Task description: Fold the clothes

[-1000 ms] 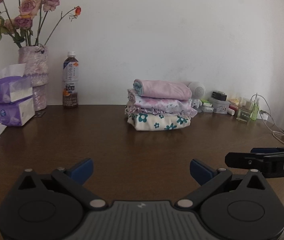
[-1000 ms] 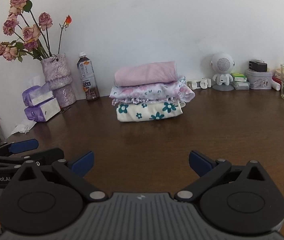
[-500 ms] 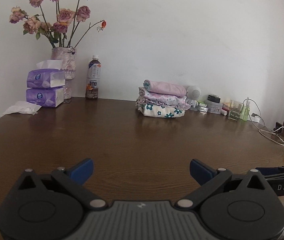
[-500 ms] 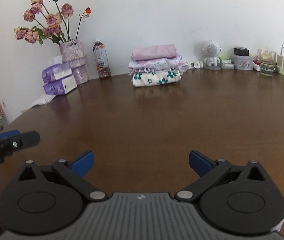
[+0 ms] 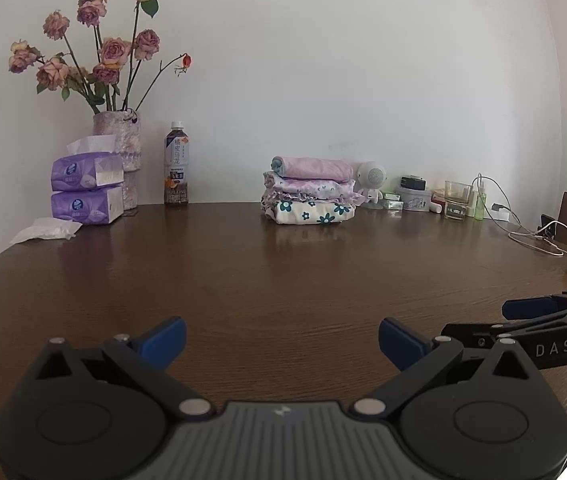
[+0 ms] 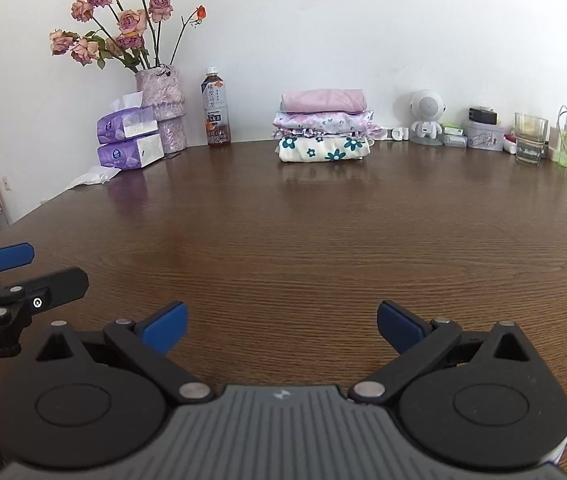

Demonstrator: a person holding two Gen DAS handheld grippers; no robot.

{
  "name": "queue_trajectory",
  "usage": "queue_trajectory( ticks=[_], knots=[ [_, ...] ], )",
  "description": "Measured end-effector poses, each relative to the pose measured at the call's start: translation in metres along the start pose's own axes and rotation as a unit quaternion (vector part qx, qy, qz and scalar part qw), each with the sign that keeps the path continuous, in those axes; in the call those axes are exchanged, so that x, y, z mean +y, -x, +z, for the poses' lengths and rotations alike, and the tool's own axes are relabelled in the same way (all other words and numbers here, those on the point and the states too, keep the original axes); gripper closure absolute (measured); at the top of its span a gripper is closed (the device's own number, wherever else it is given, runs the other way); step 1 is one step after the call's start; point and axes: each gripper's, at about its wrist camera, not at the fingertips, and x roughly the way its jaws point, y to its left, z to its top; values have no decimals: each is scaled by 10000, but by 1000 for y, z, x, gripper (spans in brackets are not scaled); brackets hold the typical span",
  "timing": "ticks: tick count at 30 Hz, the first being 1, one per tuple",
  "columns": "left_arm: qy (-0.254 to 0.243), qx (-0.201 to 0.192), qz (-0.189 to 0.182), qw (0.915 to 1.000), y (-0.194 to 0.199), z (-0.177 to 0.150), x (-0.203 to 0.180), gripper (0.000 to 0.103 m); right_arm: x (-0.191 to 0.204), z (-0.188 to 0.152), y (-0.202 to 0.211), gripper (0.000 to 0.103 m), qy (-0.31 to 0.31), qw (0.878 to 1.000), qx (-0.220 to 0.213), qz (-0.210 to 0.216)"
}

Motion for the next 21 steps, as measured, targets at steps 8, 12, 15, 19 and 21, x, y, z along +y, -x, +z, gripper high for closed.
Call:
queue_trajectory(
  ticks=[8,12,15,19,21],
  knots=[
    [-106,93,-310,9994,-12,2,-8,0,1,-2,1,0,-107,9990,-62,-419],
    [-131,308,-529,9980,-23,5,-13,0,2,-2,1,0,-80,9983,-100,-562],
    [-118,378,-645,9971,-26,6,-16,0,-1,-1,0,0,-146,9981,-87,-595],
    [-98,399,-643,9971,-28,4,-18,0,-4,-1,-1,0,-288,9973,-93,-671],
    [-67,380,-613,9974,-27,4,-17,0,-4,-2,-2,0,-289,9971,-75,-705]
  ],
)
